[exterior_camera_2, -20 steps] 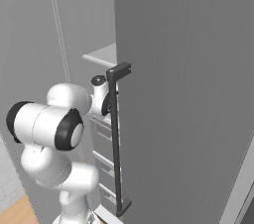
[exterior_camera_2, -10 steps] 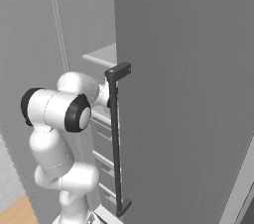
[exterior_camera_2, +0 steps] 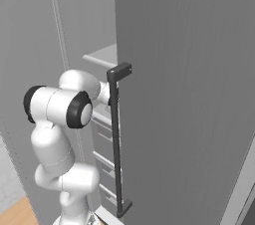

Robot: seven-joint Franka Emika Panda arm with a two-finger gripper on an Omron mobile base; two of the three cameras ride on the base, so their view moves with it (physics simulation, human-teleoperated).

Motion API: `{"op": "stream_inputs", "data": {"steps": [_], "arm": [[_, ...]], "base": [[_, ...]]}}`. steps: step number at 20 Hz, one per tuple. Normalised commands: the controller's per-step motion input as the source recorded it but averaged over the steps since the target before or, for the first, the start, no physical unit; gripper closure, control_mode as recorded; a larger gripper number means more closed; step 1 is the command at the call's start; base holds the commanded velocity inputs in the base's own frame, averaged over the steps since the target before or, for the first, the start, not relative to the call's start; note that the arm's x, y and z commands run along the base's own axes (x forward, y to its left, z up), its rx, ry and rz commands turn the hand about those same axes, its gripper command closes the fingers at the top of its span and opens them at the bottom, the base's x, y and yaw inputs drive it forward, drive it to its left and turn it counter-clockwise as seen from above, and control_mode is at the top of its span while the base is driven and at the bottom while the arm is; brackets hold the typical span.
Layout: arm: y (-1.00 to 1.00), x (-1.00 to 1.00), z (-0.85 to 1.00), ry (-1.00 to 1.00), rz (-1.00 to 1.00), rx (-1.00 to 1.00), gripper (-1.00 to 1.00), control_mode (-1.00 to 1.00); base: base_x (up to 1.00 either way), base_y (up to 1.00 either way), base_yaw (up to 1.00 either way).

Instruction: Take the meat container that has the fish and place it on the second highest rack of the freezer. Then take the vegetable container that has the mushroom and sweet potato and place it on the highest rack of the freezer.

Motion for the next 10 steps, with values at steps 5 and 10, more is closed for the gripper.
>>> {"op": "stream_inputs", "data": {"steps": [5,10], "arm": [[-0.04,-0.05,-0.66,-0.04,0.00,-0.03,-1.00,-1.00],[0.00,-0.16,-0.33,-0.09,0.00,-0.03,-1.00,-1.00]], "base": [[0.00,0.00,0.00],[0.00,0.00,0.00]]}}
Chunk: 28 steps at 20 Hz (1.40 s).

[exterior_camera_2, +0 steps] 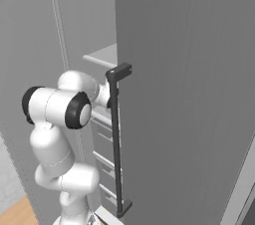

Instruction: Take the meat container that has the fish and place it on the second highest rack of the freezer. Then take the vegetable container that has the mushroom and sweet potato and place it on the highest rack of the freezer.

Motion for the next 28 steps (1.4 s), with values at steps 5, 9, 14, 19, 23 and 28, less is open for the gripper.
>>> {"op": "stream_inputs", "data": {"steps": [5,9,14,19,23,28], "arm": [[0.00,-0.22,-0.19,-0.01,0.00,-0.09,-1.00,-1.00],[0.00,-0.08,-0.21,0.00,0.00,-0.07,-1.00,-1.00],[0.00,-0.13,0.01,-0.13,0.00,0.00,-1.00,-1.00],[0.00,-0.39,0.05,-0.19,0.00,0.00,-1.00,-1.00],[0.00,-0.46,0.27,-0.17,0.00,0.00,-1.00,-1.00],[0.08,-0.57,0.61,-0.16,0.00,-0.03,-1.00,-1.00]], "base": [[0.00,0.00,0.00],[0.00,0.00,0.00],[0.00,0.00,0.00],[0.00,0.00,0.00],[0.00,0.00,0.00],[0.00,0.00,0.00]]}}
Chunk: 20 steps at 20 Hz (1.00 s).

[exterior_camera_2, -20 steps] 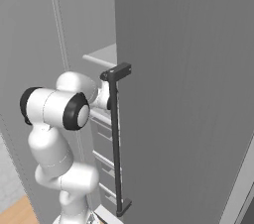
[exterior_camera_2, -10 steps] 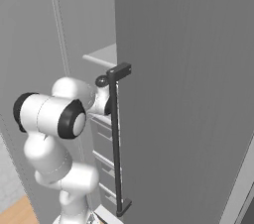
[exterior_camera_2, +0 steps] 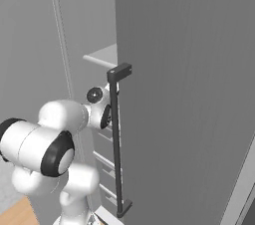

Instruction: Take the meat container that has the fish and place it on the second highest rack of the freezer. Then take the vegetable container that has the mushroom and sweet potato and place it on the highest rack of the freezer.

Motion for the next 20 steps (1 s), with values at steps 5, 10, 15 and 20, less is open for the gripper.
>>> {"op": "stream_inputs", "data": {"steps": [5,10,15,20], "arm": [[0.18,-0.66,0.72,-0.10,0.00,-0.09,-1.00,-1.00],[0.03,-0.78,0.71,-0.05,0.00,-0.06,-1.00,-1.00],[0.00,-0.61,0.93,0.08,0.00,0.00,-1.00,-1.00],[0.05,-0.75,0.87,0.17,0.00,-0.01,-1.00,-1.00]], "base": [[0.00,0.00,0.00],[0.00,0.00,0.00],[0.00,0.00,0.00],[0.00,0.00,0.00]]}}
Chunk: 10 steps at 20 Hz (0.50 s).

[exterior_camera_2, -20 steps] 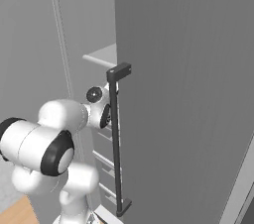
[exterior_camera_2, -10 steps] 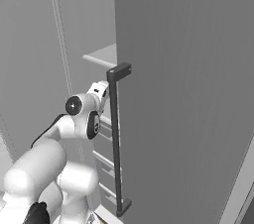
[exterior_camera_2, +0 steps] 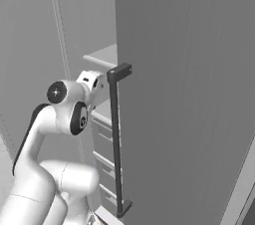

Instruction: Take the meat container that has the fish and place it on the second highest rack of the freezer. Then take the vegetable container that has the mushroom and sweet potato and place it on the highest rack of the freezer.

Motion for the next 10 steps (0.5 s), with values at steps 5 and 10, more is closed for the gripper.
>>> {"op": "stream_inputs", "data": {"steps": [5,10], "arm": [[0.12,-0.73,0.41,0.35,0.00,-0.08,-1.00,-1.00],[0.01,-0.78,0.41,0.45,0.00,-0.07,-1.00,-1.00]], "base": [[0.00,0.00,0.00],[0.00,0.00,0.00]]}}
